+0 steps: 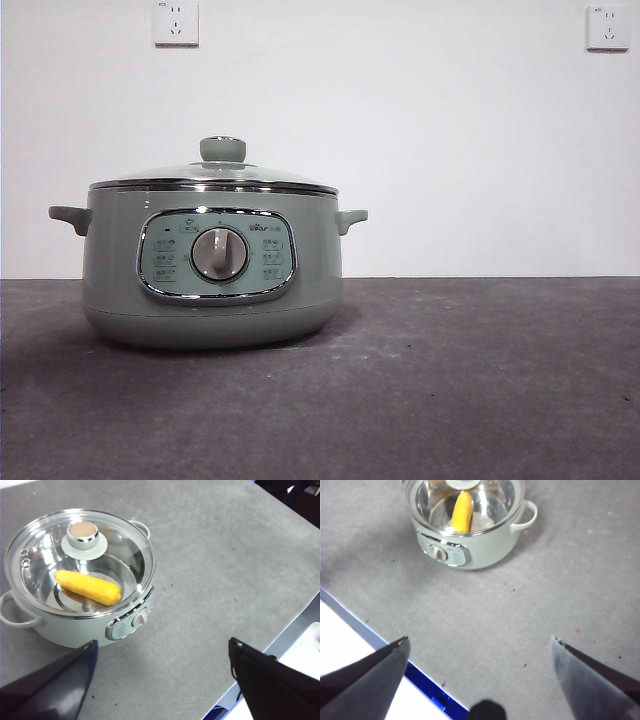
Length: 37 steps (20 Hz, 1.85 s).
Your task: Pick up the corn,open the lid,put the corn in the pot,close the lid
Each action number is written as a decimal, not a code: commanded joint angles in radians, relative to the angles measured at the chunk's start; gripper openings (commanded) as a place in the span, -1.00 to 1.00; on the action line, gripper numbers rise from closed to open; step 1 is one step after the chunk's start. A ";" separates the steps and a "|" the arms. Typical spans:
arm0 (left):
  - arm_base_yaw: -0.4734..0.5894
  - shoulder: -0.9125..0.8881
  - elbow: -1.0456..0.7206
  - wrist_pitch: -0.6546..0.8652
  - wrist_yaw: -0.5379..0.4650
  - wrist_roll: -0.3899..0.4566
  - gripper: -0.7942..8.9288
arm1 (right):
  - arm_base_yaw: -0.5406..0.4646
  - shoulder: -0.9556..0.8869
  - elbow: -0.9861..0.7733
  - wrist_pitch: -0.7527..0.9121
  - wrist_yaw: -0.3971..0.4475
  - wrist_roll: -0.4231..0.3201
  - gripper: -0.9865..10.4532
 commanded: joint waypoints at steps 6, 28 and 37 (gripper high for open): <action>0.000 0.008 -0.004 0.004 0.082 -0.005 -0.48 | 0.002 0.005 -0.010 -0.028 -0.027 -0.007 -0.50; 0.000 0.056 -0.003 -0.020 -0.014 0.018 -0.84 | 0.002 0.006 -0.010 -0.027 -0.007 0.001 -0.83; 0.098 -0.037 -0.063 0.402 -0.108 0.334 -0.84 | 0.002 0.006 -0.010 -0.027 -0.007 0.001 -0.83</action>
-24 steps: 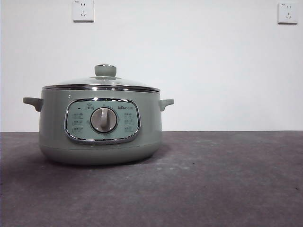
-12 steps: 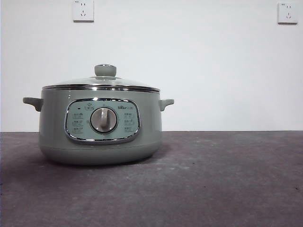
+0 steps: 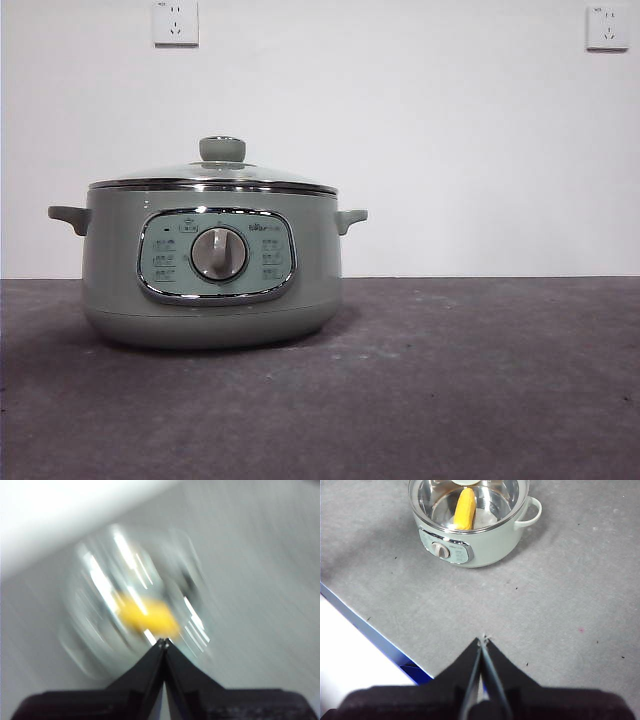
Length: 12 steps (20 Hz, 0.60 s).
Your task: Pick up the corn,open the lid,put the corn in the pot,close the lid
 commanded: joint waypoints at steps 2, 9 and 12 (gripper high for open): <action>0.116 -0.152 -0.168 0.407 0.052 0.119 -0.84 | 0.002 -0.001 -0.009 -0.027 0.001 0.001 -0.83; 0.267 -0.491 -0.772 0.710 -0.039 0.086 -0.84 | 0.002 -0.001 -0.009 -0.027 0.001 0.002 -0.83; 0.308 -0.602 -0.964 0.711 -0.038 0.042 -0.84 | 0.002 -0.001 -0.009 -0.027 0.001 0.002 -0.83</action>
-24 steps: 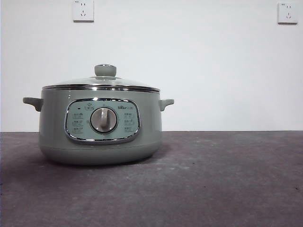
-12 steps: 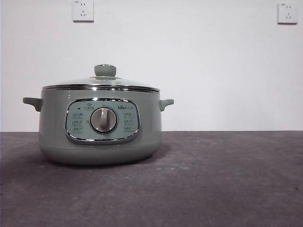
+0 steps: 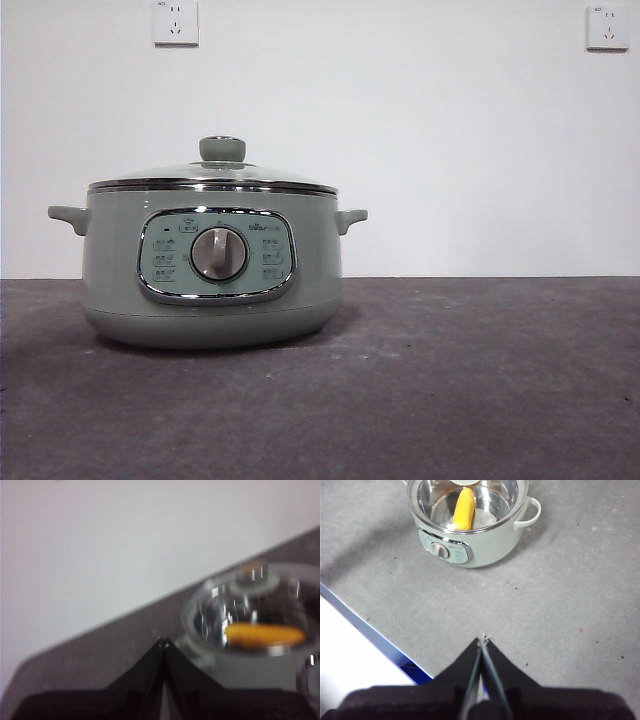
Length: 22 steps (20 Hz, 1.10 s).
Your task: Pick up the corn,open the lid,put the corn in the pot,close the lid
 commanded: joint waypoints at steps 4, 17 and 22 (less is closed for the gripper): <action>0.046 -0.153 -0.243 0.015 -0.003 -0.111 -0.84 | 0.002 -0.001 -0.009 -0.027 0.001 0.002 -0.83; 0.054 -0.283 -0.413 0.025 0.005 -0.243 -0.84 | 0.001 0.006 -0.009 -0.027 0.001 0.001 -0.83; 0.054 -0.274 -0.413 0.024 0.005 -0.243 -0.84 | 0.001 0.006 -0.009 -0.027 0.001 0.001 -0.83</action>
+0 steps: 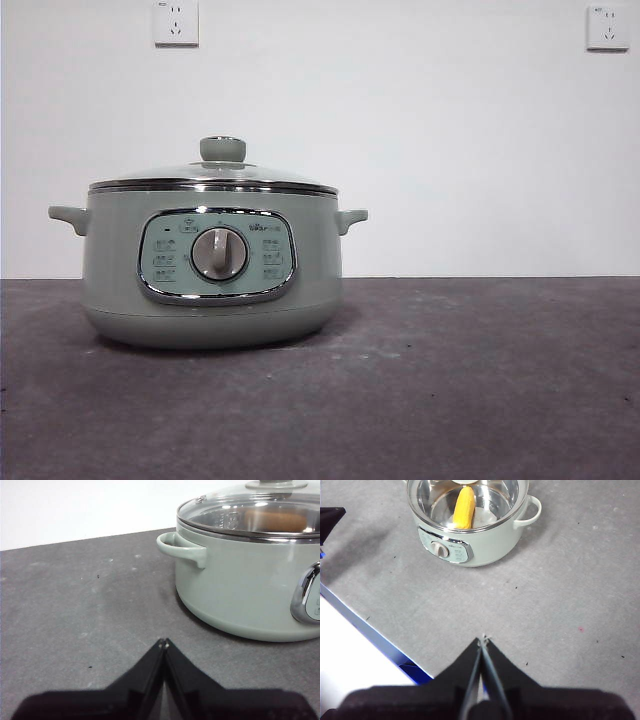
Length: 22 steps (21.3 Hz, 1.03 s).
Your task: Pick up the corn,open the lid,put the corn in the pot,close the lid
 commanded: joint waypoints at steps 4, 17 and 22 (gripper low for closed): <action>0.003 0.000 -0.010 0.010 0.003 -0.007 -0.84 | 0.001 0.000 -0.009 -0.027 0.001 0.001 -0.83; 0.003 0.000 -0.010 0.010 0.003 -0.007 -0.84 | -0.486 -0.354 -0.267 0.472 -0.090 -0.135 -0.83; 0.003 0.000 -0.010 0.010 0.003 -0.007 -0.84 | -0.695 -0.599 -0.720 0.862 -0.090 -0.213 -0.83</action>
